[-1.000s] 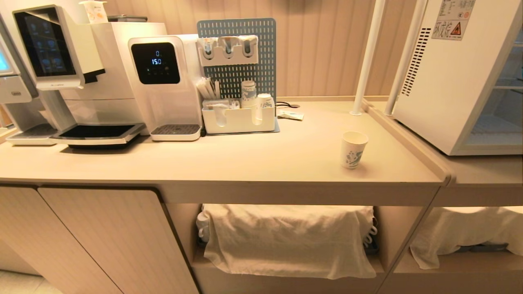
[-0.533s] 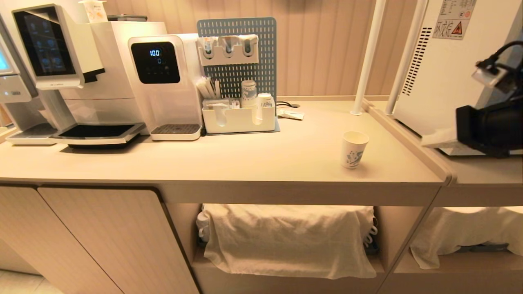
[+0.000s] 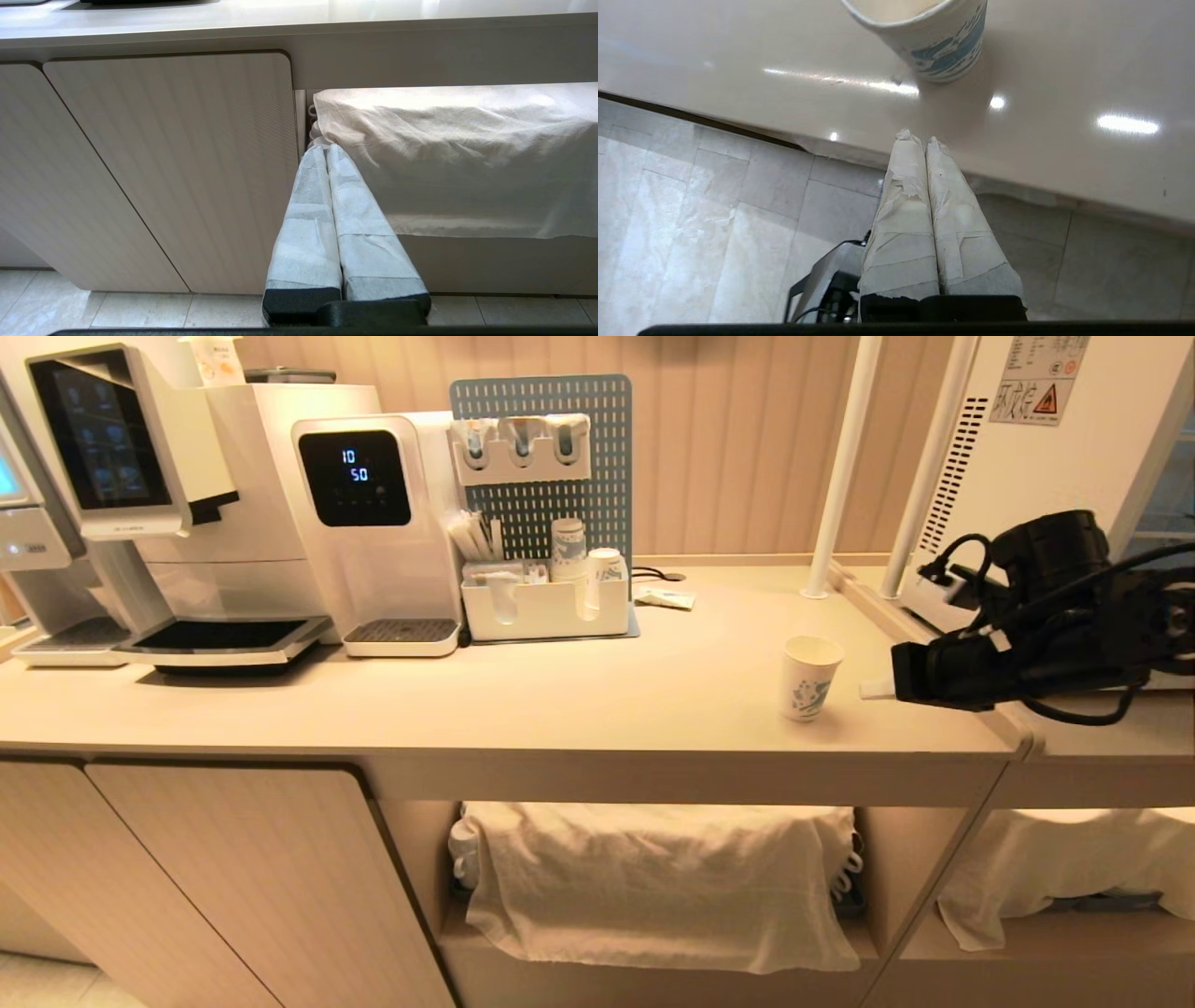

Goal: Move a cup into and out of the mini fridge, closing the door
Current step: Put the paper cup in the freezer

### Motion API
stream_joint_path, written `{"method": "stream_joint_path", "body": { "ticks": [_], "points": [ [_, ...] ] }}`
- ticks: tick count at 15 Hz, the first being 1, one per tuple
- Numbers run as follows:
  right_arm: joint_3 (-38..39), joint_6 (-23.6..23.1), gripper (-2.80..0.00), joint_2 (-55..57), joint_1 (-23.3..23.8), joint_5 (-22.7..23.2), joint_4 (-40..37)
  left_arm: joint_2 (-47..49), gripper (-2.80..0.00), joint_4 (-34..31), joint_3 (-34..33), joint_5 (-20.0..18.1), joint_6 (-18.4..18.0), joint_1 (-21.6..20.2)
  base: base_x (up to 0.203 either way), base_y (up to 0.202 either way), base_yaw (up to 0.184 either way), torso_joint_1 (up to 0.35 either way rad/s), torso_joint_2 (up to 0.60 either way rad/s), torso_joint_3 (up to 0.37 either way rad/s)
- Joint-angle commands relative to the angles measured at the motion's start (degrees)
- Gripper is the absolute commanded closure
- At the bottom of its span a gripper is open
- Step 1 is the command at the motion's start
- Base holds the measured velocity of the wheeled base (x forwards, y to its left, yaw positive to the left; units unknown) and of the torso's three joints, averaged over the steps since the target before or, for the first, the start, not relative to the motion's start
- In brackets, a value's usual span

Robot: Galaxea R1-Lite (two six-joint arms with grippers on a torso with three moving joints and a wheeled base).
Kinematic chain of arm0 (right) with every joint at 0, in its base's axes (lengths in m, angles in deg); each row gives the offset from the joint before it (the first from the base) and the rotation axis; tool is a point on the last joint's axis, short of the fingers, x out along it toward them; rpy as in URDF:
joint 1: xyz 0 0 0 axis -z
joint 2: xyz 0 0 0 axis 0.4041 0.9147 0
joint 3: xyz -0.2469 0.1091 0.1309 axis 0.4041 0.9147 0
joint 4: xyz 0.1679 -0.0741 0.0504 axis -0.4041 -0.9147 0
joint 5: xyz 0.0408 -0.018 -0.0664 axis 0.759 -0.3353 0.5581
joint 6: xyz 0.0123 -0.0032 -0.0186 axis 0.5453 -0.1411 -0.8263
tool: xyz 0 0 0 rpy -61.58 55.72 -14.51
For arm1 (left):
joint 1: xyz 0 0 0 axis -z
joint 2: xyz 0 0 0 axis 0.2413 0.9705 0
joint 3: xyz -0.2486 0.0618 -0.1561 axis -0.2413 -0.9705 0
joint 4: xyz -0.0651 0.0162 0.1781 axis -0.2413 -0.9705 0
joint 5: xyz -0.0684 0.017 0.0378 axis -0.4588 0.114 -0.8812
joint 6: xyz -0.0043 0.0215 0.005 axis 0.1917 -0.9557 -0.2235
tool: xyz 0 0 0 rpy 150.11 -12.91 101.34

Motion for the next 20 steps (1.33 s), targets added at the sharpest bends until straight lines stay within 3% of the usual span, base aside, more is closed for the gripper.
{"method": "stream_joint_path", "body": {
  "ticks": [1,4,5,13,20],
  "points": [
    [0.1,-6.6,0.0,5.7,0.0,-0.2,1.7,0.1,0.0,0.1,0.0,0.0,0.0,0.0,0.0,0.0,0.0,0.0,0.0,0.0],
    [0.4,-8.8,0.0,8.2,0.4,-0.3,4.7,0.1,0.0,0.0,0.0,0.0,0.0,0.0,0.0,0.0,0.0,0.0,0.0,0.0],
    [0.3,-8.8,-2.8,9.1,0.4,-0.3,6.3,0.1,0.0,0.0,0.0,0.0,0.0,0.0,0.0,0.0,0.0,0.0,0.0,0.0],
    [3.5,-8.0,-2.8,8.8,0.9,0.0,12.0,0.1,0.0,0.0,0.0,0.0,0.0,0.0,0.0,0.0,0.0,0.0,0.0,0.0],
    [4.8,-8.0,-2.8,13.0,0.4,0.1,25.9,0.1,0.0,0.0,0.0,0.0,0.0,0.0,0.0,0.0,0.0,0.0,0.0,0.0]
  ]
}}
